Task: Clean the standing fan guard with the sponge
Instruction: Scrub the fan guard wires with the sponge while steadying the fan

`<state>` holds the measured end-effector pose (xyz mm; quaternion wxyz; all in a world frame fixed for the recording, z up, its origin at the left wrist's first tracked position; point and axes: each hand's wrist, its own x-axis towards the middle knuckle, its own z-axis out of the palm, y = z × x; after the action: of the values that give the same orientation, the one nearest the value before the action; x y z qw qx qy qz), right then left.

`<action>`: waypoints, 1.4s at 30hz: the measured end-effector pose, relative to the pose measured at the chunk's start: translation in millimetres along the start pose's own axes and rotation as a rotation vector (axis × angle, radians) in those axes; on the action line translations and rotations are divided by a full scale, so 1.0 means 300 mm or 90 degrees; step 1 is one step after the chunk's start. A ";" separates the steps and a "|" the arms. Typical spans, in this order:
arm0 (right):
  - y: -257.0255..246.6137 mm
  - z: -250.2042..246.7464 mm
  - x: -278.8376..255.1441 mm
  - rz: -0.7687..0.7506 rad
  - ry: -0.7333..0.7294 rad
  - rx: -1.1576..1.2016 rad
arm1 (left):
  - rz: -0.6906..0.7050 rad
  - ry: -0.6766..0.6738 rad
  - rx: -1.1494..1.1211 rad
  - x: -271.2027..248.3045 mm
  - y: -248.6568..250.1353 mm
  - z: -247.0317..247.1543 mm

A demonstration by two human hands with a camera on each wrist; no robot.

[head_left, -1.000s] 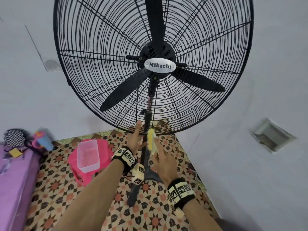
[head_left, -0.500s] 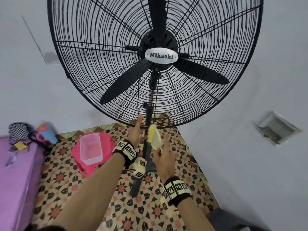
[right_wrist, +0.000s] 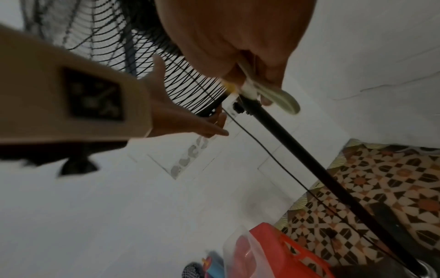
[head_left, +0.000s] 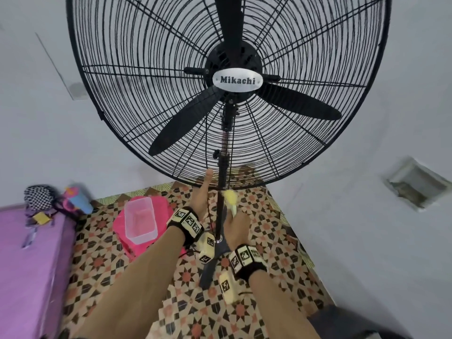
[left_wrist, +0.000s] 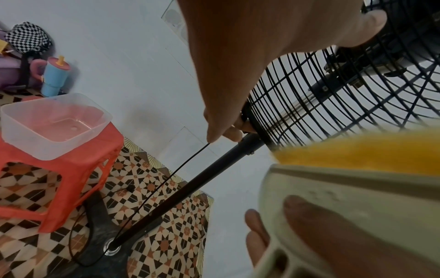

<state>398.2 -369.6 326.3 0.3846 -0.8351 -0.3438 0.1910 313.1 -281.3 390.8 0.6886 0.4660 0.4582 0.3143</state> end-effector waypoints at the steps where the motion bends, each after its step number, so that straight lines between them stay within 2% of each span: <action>1: 0.008 -0.002 -0.032 -0.010 0.031 0.016 | 0.000 -0.004 0.003 0.013 -0.010 -0.006; 2: 0.023 -0.001 -0.065 -0.026 0.052 0.046 | 0.000 -0.005 0.011 0.027 -0.020 -0.010; 5: 0.049 0.015 -0.128 -0.058 0.011 0.055 | 0.008 0.001 0.051 0.022 -0.019 -0.014; 9: 0.009 0.024 -0.042 -0.044 -0.037 -0.021 | 0.027 0.010 0.075 0.013 -0.019 -0.008; 12: -0.020 0.012 -0.001 -0.030 -0.008 0.018 | 0.011 -0.007 0.079 0.025 -0.025 -0.018; 15: -0.032 -0.026 -0.070 -0.071 0.031 0.056 | -0.002 -0.007 0.082 0.042 -0.033 -0.027; 18: -0.006 -0.038 -0.115 -0.077 0.031 0.102 | -0.023 -0.020 0.079 0.040 -0.031 -0.031; 20: -0.006 -0.043 -0.095 -0.050 0.004 0.054 | -0.032 -0.018 0.087 0.029 -0.024 -0.025; 22: -0.012 -0.037 -0.050 -0.034 -0.021 0.001 | 0.009 -0.028 0.112 0.027 -0.030 -0.020; 25: -0.023 -0.017 0.009 -0.031 -0.037 0.024 | 0.012 -0.021 0.099 0.026 -0.028 -0.021; 27: -0.032 -0.021 -0.005 -0.019 -0.009 0.045 | 0.000 -0.020 0.078 0.028 -0.024 -0.012; 30: 0.014 -0.012 -0.070 -0.075 0.044 0.109 | 0.027 -0.026 0.058 0.039 -0.022 -0.008; 33: 0.060 -0.030 -0.110 -0.064 0.109 0.190 | 0.020 -0.058 -0.009 0.040 -0.026 -0.007; 38: 0.142 -0.064 0.027 0.082 0.115 0.214 | 0.009 -0.037 -0.062 0.051 -0.049 -0.008; 40: 0.132 -0.110 0.087 0.109 0.137 0.221 | 0.009 -0.023 -0.094 0.061 -0.058 -0.002; 42: 0.121 -0.174 0.143 0.108 0.178 0.227 | -0.019 0.029 -0.130 0.085 -0.074 0.013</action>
<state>473.9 -382.4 328.9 0.5524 -0.7981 -0.1766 0.1633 326.5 -268.9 362.2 0.7266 0.3789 0.4463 0.3596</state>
